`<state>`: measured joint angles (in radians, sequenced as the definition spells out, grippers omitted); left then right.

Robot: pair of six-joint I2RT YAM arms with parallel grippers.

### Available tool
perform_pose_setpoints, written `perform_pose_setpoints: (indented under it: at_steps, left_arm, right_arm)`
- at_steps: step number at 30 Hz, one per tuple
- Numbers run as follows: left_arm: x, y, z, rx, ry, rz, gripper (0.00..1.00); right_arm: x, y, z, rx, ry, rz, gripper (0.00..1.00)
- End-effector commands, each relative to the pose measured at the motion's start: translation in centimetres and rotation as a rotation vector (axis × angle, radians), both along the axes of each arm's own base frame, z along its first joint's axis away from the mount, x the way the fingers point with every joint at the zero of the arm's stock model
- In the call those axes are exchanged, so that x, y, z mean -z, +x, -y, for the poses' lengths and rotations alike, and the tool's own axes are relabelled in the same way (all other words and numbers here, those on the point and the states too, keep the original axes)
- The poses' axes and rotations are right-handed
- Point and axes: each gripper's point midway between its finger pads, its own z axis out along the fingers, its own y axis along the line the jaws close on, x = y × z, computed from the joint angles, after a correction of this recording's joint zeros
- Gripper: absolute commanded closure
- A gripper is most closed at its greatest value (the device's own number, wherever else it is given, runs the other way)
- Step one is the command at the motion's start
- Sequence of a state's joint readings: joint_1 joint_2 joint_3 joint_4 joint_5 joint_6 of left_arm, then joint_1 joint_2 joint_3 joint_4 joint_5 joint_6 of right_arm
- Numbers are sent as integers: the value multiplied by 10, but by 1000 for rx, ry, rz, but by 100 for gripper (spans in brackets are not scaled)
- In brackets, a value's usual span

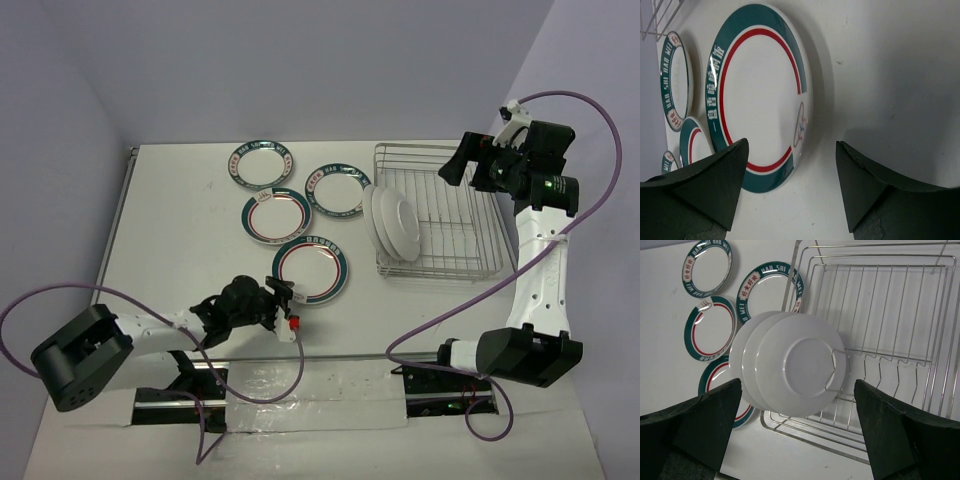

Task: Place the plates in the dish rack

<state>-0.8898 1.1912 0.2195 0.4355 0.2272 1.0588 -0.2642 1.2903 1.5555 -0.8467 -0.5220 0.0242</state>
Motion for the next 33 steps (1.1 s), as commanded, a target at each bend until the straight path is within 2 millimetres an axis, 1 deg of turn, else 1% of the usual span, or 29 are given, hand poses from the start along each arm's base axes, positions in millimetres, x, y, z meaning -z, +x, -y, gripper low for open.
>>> perform_pose_setpoints:
  at_steps: [1,2,3,4,5,7,8,9,12,13,14,16,17,18,19,20,21,22,24,25,27,28,29,31,32,33]
  left_arm:
    - [-30,7,33,93,-84,75,24]
    - [-22,7,33,93,-64,59,26]
    - [-19,8,34,95,-57,55,32]
    - [-19,10,37,97,-53,56,35]
    - [-11,13,37,89,-33,43,42]
    - [-12,21,42,54,-41,26,49]
    - [-3,25,42,28,-18,1,52]
    - [-8,31,47,14,-25,0,59]
    - [-9,33,50,-3,-31,-29,69]
    - [-11,31,51,6,-35,-32,70]
    - [-19,28,51,16,-49,-26,72]
    - [-20,18,50,29,-42,-62,83]
    - [-27,12,48,33,-44,-78,96]
    - [-32,9,47,32,-51,-91,100]
    - [-37,4,47,21,-64,-125,100]
    - [-55,1,46,18,-103,-125,100]
    - [-69,-2,47,18,-128,-134,100]
    - [-69,-11,41,0,-121,-205,100]
    - [-112,-17,40,-6,-208,-212,100]
    - [-114,-23,33,-57,-210,-291,100]
    - [-153,-28,29,-98,-295,-331,100]
    - [-156,-30,21,-134,-285,-364,100]
    - [-185,-31,20,-141,-345,-358,100]
    - [-208,-32,16,-199,-415,-413,100]
    - [-239,-30,17,-209,-485,-409,100]
    - [-253,-31,18,-233,-536,-458,100]
  right_arm:
    - [-13,-4,-1,-2,-34,51,0]
    - [-13,-3,0,1,-36,52,0]
    - [-12,-3,1,2,-35,49,0]
    - [-11,-3,0,1,-35,47,0]
    - [-10,-3,0,2,-34,44,0]
    - [-10,-4,0,1,-34,44,0]
    - [-9,-4,0,0,-34,43,0]
    - [-9,-4,0,0,-34,43,0]
    - [-9,-4,2,-10,-61,49,0]
    - [-9,-4,2,-11,-65,51,0]
    - [-10,-5,2,-11,-65,52,0]
    - [-12,-6,2,-12,-69,57,0]
    - [-12,-6,2,-10,-72,60,0]
    - [-12,-6,2,-9,-70,60,0]
    - [-13,-6,2,-10,-70,64,0]
    - [-13,-7,2,-8,-70,67,0]
    - [-13,-6,2,-9,-67,67,0]
    - [-15,-7,1,-7,-66,73,0]
    - [-16,-6,1,-9,-61,79,0]
    - [-18,-6,1,-7,-60,87,0]
    - [-23,-6,2,-4,-59,107,0]
    - [-24,-5,2,0,-59,113,0]
    - [-29,-4,4,4,-63,127,0]
    - [-34,-3,6,24,-41,133,0]
    - [-41,-3,8,30,-40,151,0]
    - [-43,-2,11,42,-30,154,0]
